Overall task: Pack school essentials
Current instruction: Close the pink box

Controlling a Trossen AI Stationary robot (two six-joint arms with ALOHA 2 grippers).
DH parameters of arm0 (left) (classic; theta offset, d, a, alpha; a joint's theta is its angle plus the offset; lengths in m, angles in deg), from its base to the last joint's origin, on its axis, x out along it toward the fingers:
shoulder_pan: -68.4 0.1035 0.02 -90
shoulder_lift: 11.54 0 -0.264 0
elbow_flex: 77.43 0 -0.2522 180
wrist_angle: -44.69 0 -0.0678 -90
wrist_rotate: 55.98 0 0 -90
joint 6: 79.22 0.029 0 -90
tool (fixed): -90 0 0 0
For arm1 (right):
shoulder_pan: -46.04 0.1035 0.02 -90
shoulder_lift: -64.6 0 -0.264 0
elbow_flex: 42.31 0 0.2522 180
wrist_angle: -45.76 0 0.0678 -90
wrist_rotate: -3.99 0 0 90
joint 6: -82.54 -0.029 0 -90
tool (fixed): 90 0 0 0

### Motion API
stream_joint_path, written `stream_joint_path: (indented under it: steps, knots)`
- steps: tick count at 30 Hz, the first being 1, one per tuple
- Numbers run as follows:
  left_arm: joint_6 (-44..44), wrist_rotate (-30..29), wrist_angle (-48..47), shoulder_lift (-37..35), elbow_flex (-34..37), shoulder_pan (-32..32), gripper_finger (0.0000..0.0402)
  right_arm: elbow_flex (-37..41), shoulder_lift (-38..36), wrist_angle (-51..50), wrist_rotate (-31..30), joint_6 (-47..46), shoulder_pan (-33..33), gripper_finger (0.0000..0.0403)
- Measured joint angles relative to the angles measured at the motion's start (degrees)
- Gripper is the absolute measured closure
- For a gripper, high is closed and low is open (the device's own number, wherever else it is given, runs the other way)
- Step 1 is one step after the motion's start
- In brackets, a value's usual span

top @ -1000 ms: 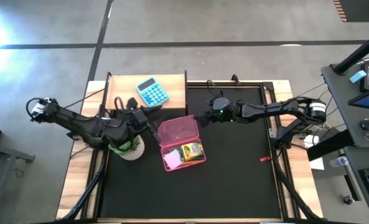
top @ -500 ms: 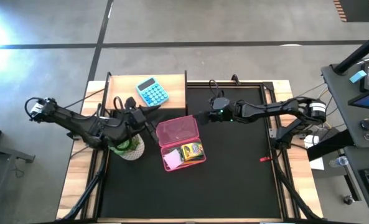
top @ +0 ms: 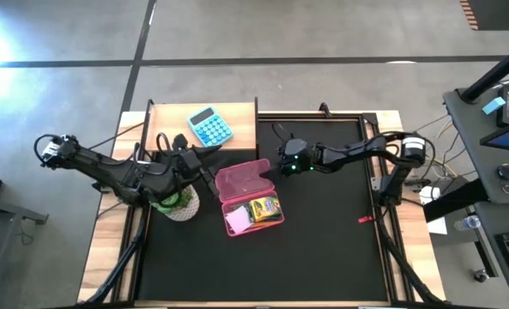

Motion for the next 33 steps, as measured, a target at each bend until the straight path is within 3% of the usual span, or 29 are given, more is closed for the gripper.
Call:
stream_joint_path:
  steps: [11,19,24,33]
  knots:
    - [-2.0,0.0,0.0,0.0,0.0,0.0,0.0244,0.0,1.4,2.9,3.1,9.5,-0.6,0.0042]
    - [-2.0,-0.3,0.0,0.0,0.0,0.0,0.0244,0.0,1.3,4.6,3.3,11.0,-0.6,0.0122]
    - [-1.6,-0.4,0.0,0.0,0.0,0.0,0.0244,0.0,1.3,6.1,6.6,11.3,-0.6,0.0175]
    - [-1.6,-0.5,-0.8,0.0,0.0,0.0,0.0244,0.0,1.3,7.2,12.5,9.8,-0.6,0.0193]
